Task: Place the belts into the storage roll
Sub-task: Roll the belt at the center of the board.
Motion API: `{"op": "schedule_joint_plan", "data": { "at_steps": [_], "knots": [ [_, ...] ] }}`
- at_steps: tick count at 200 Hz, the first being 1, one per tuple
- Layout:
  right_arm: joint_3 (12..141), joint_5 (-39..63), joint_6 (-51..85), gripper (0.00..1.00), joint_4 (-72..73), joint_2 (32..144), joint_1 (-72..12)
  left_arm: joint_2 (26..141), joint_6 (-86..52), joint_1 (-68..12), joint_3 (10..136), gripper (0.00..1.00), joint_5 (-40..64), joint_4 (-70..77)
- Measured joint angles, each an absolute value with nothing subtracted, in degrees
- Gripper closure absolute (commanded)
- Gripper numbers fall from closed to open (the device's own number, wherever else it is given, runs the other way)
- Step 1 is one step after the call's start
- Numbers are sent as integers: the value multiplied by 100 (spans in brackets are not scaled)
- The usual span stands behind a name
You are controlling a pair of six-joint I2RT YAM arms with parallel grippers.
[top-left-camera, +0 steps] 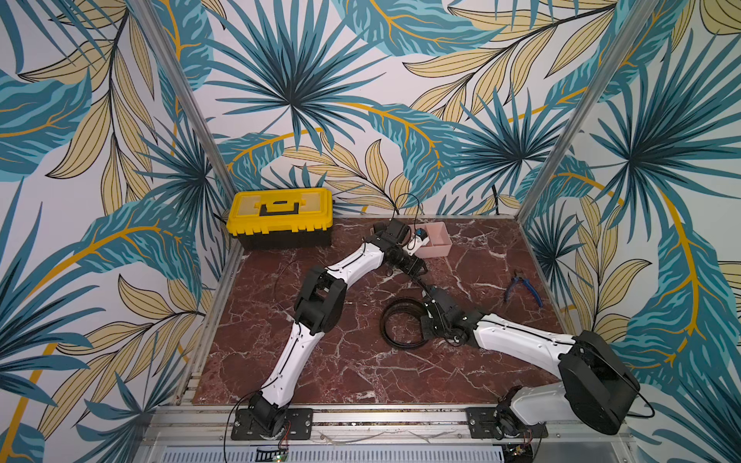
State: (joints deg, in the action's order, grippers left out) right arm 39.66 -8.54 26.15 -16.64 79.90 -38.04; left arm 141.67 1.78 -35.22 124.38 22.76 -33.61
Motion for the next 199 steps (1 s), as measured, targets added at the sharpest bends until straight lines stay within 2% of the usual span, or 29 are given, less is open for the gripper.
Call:
{"op": "schedule_joint_plan", "data": {
  "at_steps": [43, 104, 145, 199],
  "knots": [
    [3909, -854, 2615, 100, -1699, 7953, -3804, 14470, -486, -3841, 13034, 35, 1098, -3883],
    [3909, -851, 2569, 100, -1702, 7950, -3804, 14486, -851, -3990, 12792, 35, 642, -4272],
    [3909, -851, 2528, 100, -1699, 7968, -3804, 14296, -534, -3894, 12462, 32, 749, -4357],
    [3907, -829, 2486, 100, -1699, 7972, -3804, 14099, 805, -3640, 12278, 29, 1809, -4556]
  ]
}}
